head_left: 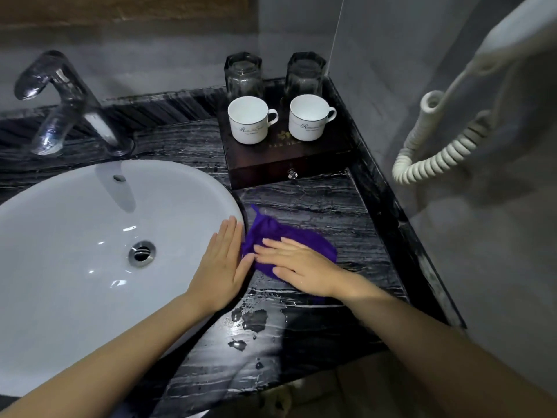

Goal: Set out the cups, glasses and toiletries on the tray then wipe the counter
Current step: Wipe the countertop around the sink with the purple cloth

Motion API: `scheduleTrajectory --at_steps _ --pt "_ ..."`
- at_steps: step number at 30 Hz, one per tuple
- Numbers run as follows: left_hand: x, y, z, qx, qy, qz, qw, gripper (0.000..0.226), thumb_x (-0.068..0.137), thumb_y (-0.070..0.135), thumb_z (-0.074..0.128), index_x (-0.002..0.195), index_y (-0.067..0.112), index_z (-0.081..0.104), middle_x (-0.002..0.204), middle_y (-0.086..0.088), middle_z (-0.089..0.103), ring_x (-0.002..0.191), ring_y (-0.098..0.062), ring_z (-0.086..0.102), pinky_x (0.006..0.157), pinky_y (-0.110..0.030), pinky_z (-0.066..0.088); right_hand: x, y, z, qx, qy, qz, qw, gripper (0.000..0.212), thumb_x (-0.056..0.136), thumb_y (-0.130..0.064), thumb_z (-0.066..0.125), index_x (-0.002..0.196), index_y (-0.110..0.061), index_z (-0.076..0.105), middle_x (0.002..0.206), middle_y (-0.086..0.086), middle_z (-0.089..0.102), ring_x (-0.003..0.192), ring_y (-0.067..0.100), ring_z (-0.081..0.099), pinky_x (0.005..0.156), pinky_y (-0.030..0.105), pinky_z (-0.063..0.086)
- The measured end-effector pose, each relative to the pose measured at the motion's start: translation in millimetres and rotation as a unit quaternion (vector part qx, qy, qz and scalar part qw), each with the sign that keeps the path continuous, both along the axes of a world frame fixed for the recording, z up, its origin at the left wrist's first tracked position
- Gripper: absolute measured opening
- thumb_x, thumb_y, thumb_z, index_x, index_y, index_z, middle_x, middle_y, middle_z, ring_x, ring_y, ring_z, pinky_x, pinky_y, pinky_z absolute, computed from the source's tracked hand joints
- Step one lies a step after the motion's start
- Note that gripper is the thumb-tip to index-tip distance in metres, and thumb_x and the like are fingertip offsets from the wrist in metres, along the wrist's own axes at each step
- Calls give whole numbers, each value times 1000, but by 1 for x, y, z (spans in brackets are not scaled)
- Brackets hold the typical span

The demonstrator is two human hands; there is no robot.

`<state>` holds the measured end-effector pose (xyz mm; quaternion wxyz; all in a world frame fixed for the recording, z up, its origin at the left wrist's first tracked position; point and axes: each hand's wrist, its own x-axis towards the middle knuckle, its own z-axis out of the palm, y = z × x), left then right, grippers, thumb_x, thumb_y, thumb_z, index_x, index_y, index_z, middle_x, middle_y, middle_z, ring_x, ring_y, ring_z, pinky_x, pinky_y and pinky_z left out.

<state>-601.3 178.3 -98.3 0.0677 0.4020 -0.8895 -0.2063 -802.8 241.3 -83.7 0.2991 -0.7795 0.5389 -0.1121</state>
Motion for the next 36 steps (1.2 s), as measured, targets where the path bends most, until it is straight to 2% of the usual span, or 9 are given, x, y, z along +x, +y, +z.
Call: scheduleTrajectory --at_steps 4,8,13,16,21,27,29,32,36 --pt "5 5 -4 -25 -4 -11 1000 80 86 65 -2 143 9 -3 154 -5 -6 145 -20 -4 117 -28 -6 -28 6 0 -41 100 40 993 48 100 -26 33 146 -32 25 157 -14 18 145 4 7 119 28 2" --pt "9 6 -6 -50 -12 -22 998 75 91 60 5 145 8 4 155 -8 0 145 -24 2 117 -28 -6 -51 -7 -6 -75 180 -21 980 51 98 -38 20 148 -34 17 158 -14 9 146 5 0 120 30 -1" --pt "8 7 -4 -58 -9 -16 998 79 89 62 3 146 6 7 154 -7 -1 145 -22 0 117 -26 -7 -76 -27 -10 -94 231 -103 963 58 92 -44 10 148 -33 17 158 -10 11 147 12 5 117 30 -3" --pt "8 7 -4 -63 -18 -20 998 82 88 63 0 146 6 7 154 -7 -3 145 -23 -1 117 -28 -6 -87 -33 -11 -90 239 -149 955 63 88 -46 5 148 -32 17 159 -8 14 148 16 8 118 34 2" --pt "7 7 -2 -67 -23 -16 997 89 84 67 -3 147 6 8 153 -5 -7 144 -19 -6 116 -30 -5 -86 -18 -14 -80 239 -218 943 60 91 -46 8 149 -30 16 159 -7 12 148 17 8 119 36 2" --pt "6 7 0 -69 -27 -15 997 94 82 69 -3 146 2 15 156 -16 7 144 -25 3 117 -35 2 -77 23 -16 -52 220 -267 937 51 101 -37 23 150 -27 11 160 -6 5 148 16 0 120 36 -2" --pt "6 7 1 -70 -31 -15 997 95 81 69 -5 146 3 14 156 -15 7 145 -25 2 117 -36 2 -72 42 -15 -44 219 -272 936 53 99 -42 16 150 -27 9 160 -7 3 148 15 -2 120 35 -4" --pt "6 5 1 -73 -41 -20 996 94 82 69 -2 146 2 12 156 -16 5 145 -27 2 117 -36 2 -61 73 -15 -44 211 -288 933 67 88 -50 -2 150 -26 9 160 -7 3 148 14 -2 119 34 -5" --pt "6 5 -1 -66 -43 -18 997 85 85 60 9 147 2 11 157 -17 5 146 -28 1 119 -39 4 -40 105 -17 -38 213 -349 912 69 86 -48 -5 150 -26 9 160 -7 4 148 14 -2 120 34 -4"
